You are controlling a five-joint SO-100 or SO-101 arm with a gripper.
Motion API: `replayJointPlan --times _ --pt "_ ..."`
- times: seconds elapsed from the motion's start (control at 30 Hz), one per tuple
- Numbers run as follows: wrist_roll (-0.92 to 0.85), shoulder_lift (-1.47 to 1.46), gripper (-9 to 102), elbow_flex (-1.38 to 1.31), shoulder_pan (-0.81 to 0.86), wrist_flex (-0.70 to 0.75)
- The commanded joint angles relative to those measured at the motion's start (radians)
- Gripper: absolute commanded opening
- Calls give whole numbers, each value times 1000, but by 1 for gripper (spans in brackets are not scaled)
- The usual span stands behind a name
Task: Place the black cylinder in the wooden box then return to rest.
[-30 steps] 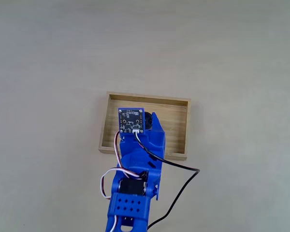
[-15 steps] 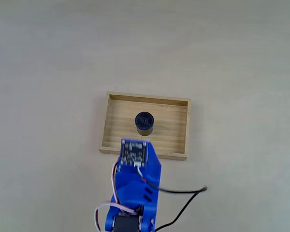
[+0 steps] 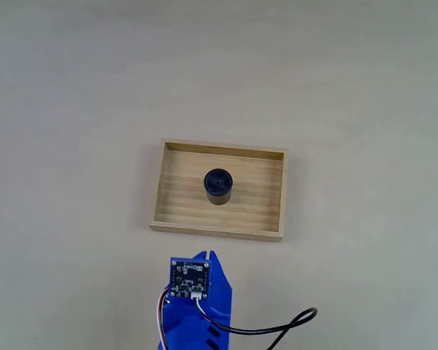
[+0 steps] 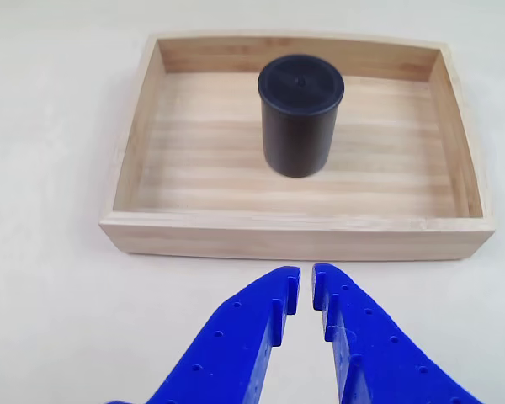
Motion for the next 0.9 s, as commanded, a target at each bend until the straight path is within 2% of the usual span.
replayJointPlan --times 0.0,0.87 --pt "-20 -137 0 17 8 86" --pt "-94 -202 -1 265 -38 184"
